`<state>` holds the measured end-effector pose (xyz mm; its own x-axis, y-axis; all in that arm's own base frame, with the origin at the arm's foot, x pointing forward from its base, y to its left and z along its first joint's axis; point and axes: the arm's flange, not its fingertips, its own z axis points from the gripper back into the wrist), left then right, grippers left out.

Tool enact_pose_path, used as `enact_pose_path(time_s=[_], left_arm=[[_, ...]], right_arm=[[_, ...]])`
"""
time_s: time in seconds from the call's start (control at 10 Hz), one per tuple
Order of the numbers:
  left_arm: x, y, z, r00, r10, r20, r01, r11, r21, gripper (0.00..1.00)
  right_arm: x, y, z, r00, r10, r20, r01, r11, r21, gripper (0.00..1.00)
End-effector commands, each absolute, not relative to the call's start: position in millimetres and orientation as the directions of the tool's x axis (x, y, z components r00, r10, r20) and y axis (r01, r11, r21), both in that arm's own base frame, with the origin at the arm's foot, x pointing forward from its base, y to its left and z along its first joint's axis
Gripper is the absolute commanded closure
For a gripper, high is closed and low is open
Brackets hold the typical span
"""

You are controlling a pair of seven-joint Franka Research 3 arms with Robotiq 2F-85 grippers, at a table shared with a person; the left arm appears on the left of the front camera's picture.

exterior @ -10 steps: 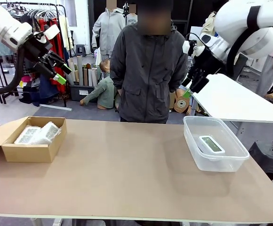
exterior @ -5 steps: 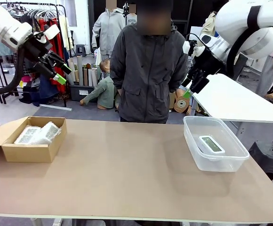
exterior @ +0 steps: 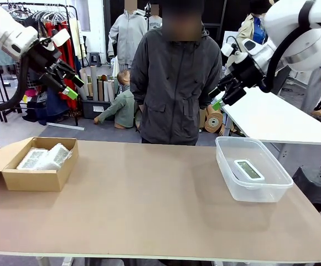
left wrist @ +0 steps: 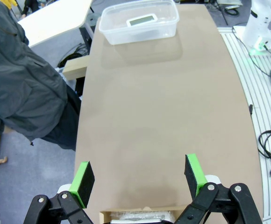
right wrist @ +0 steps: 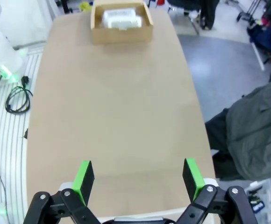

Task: Separate and place wrapped and unwrapped clocks.
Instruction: If the picked Digital clock is wrapped, place it in the Package Box ; if not, place it in the Organizing box.

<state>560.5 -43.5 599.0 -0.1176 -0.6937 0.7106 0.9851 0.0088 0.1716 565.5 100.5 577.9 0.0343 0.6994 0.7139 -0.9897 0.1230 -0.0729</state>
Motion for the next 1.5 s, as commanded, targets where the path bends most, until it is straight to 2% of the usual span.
enact_pose_path(time_s=[0.0, 0.5, 1.4], left_arm=[[559.2, -43.1, 599.7, -0.119, -0.693, 0.711, 0.986, 0.005, 0.169, 0.00], [559.2, -43.1, 599.7, -0.119, -0.693, 0.711, 0.986, 0.005, 0.169, 0.00], [559.2, -43.1, 599.7, -0.119, -0.693, 0.711, 0.986, 0.005, 0.169, 0.00]], right_arm=[[577.9, 83.4, 578.2, -0.016, 0.648, 0.762, -0.994, 0.076, -0.085, 0.00], [593.3, 57.7, 582.3, 0.011, 0.604, 0.797, -0.990, 0.117, -0.074, 0.00], [589.7, 59.0, 578.4, 0.031, 0.635, 0.772, -0.989, 0.130, -0.067, 0.00]])
